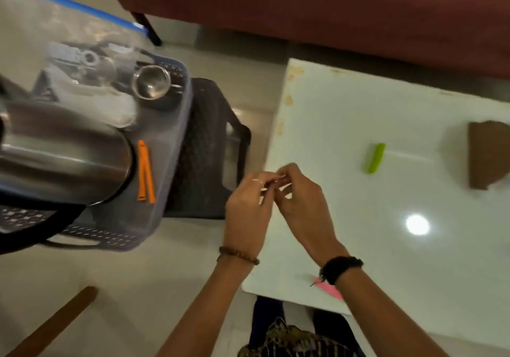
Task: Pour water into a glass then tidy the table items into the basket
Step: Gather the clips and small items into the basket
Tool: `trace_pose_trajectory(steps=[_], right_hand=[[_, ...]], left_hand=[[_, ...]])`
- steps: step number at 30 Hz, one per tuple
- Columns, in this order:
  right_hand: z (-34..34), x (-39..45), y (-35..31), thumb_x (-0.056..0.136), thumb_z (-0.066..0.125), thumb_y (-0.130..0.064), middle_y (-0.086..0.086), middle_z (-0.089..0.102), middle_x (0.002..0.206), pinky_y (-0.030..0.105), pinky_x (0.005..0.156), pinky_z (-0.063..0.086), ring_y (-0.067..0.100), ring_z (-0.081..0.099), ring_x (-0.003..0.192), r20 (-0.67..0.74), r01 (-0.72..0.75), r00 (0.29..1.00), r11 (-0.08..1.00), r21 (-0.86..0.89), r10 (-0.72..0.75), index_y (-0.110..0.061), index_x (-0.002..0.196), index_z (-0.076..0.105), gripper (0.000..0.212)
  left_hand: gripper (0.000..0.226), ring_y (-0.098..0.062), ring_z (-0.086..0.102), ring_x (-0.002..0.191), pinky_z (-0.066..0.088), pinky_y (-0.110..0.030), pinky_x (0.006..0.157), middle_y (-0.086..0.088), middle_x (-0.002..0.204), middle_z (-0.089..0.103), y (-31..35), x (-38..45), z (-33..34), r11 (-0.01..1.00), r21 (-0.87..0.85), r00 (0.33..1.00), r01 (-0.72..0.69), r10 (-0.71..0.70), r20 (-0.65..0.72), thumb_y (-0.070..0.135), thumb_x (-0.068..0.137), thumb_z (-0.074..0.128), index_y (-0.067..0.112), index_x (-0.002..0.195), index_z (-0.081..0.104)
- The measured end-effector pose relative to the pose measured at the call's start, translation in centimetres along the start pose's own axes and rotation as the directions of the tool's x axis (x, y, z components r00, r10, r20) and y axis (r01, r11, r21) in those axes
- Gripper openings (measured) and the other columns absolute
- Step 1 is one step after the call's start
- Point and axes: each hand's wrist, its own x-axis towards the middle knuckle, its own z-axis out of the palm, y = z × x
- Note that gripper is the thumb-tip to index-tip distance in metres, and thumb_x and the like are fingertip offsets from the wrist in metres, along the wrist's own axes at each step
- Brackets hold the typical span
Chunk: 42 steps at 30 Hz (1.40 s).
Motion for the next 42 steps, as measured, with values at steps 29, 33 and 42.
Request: trace_pose_trajectory(steps=[29, 33, 42], right_hand=[[-7.3, -9.4, 18.1, 0.082, 0.063, -0.029, -0.001, 0.064, 0.087, 0.022, 0.063, 0.04, 0.015, 0.058, 0.077, 0.114, -0.217, 0.968, 0.975, -0.048, 0.221, -0.013, 0.09, 0.063, 0.017], [-7.9, -6.4, 13.7, 0.077, 0.068, -0.018, -0.009, 0.066, 0.074, 0.006, 0.054, 0.039, -0.005, 0.056, 0.057, -0.009, -0.368, 0.917, 0.857, 0.361, 0.398, -0.015, 0.083, 0.065, 0.008], [0.0, 1.9, -4.0, 0.075, 0.069, -0.016, -0.004, 0.063, 0.071, 0.018, 0.058, 0.043, 0.001, 0.056, 0.061, 0.101, -0.197, 0.98, 0.765, 0.613, 0.171, -0.02, 0.088, 0.056, 0.019]], left_hand=[[0.014, -0.02, 0.064, 0.082, 0.041, -0.014, 0.073, -0.009, 0.096, 0.07, 3.0, 1.5, 18.5, 0.963, 0.221, 0.963, -0.152, 0.093, 0.254, 0.01, 0.084, 0.062, 0.008, 0.093, 0.072], [0.011, 0.002, 0.057, 0.078, 0.04, 0.002, 0.077, 0.004, 0.09, 0.064, 3.3, -0.1, 12.5, 0.995, 0.08, 0.994, -0.057, 0.049, 0.099, 0.008, 0.081, 0.065, 0.007, 0.091, 0.071], [0.032, 0.014, 0.056, 0.064, 0.04, 0.001, 0.063, 0.012, 0.073, 0.057, 0.7, 1.7, -6.1, 0.986, 0.08, 0.946, 0.15, -0.119, -0.3, 0.007, 0.076, 0.069, 0.03, 0.08, 0.047]])
